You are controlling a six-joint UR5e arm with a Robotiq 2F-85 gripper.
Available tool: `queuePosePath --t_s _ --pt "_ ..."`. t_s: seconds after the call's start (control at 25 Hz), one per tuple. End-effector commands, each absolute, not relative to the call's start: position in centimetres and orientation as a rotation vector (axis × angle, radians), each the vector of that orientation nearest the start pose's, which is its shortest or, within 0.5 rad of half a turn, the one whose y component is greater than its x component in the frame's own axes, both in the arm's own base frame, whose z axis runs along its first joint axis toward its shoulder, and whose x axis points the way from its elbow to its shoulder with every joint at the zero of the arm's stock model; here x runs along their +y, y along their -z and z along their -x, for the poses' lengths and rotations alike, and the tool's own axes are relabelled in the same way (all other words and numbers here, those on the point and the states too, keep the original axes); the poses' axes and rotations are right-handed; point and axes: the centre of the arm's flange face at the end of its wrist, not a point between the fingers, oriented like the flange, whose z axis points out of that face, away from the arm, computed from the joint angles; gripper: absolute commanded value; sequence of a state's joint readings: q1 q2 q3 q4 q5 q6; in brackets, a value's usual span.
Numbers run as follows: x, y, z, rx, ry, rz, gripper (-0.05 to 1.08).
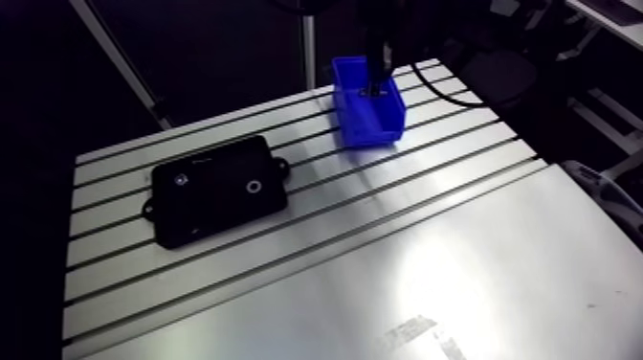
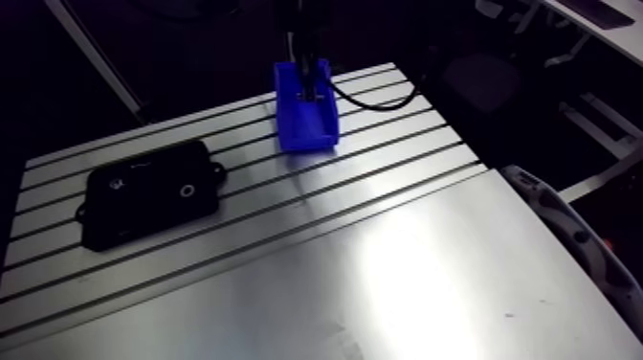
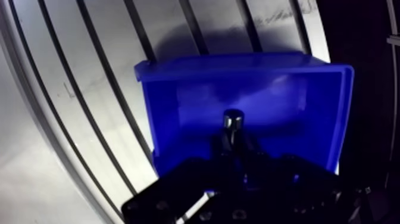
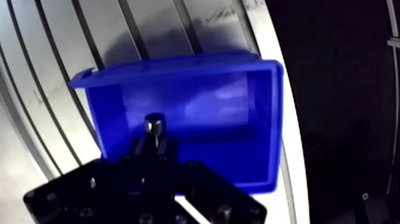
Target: Pick up the M10 bolt from the tray and put it into the blue bin.
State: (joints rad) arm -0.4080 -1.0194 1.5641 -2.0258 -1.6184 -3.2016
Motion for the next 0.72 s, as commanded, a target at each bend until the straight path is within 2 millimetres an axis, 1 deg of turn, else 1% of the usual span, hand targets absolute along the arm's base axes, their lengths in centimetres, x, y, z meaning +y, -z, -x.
queuePosePath --t_s 0.04,0.2,0.72 --pt "13.4 -19.1 64.7 2.474 0.071 1.758 1.07" --pt "13.2 -18.0 64.1 2.464 0.064 1.755 1.07" --pt "13.0 -17.3 63.7 2.461 0.055 1.753 1.05"
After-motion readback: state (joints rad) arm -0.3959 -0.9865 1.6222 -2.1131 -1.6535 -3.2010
